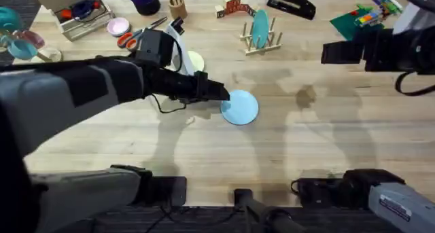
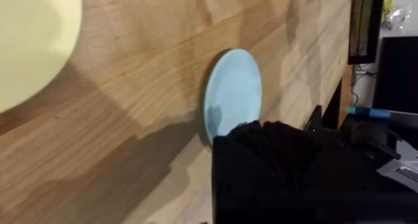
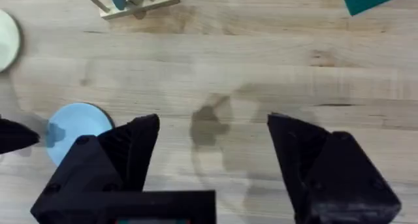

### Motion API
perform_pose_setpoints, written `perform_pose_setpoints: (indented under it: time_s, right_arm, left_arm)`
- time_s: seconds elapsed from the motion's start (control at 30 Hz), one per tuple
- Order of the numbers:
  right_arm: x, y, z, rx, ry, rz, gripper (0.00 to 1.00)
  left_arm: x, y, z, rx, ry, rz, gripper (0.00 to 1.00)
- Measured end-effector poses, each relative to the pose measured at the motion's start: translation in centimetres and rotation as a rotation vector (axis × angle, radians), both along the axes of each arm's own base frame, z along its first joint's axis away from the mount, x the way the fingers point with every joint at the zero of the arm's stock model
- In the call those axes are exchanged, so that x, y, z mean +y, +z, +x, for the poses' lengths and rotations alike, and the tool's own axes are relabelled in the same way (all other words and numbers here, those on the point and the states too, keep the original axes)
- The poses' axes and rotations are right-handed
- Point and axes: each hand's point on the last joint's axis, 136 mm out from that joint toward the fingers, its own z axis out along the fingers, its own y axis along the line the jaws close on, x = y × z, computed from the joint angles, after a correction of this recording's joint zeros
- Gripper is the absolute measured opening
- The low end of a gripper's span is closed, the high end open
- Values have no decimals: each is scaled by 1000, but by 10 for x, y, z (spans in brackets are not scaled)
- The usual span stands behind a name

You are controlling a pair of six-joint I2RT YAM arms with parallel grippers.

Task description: Pick up the plates from the table one by one and place each into a slot on the dish rack.

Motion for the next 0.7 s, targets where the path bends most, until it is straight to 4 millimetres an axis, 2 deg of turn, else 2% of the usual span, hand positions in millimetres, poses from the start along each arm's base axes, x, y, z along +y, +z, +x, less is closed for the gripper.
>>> perform_pose_setpoints:
  time_s: [0.57,0.7]
  right_arm:
    - [0,0,0,0,0,0,996]
    - [0,0,0,0,0,0,996]
  left_arm:
    - [-4,-34,-2,90,-30,-14,43]
    - [-5,-37,-3,99,-37,-26,43]
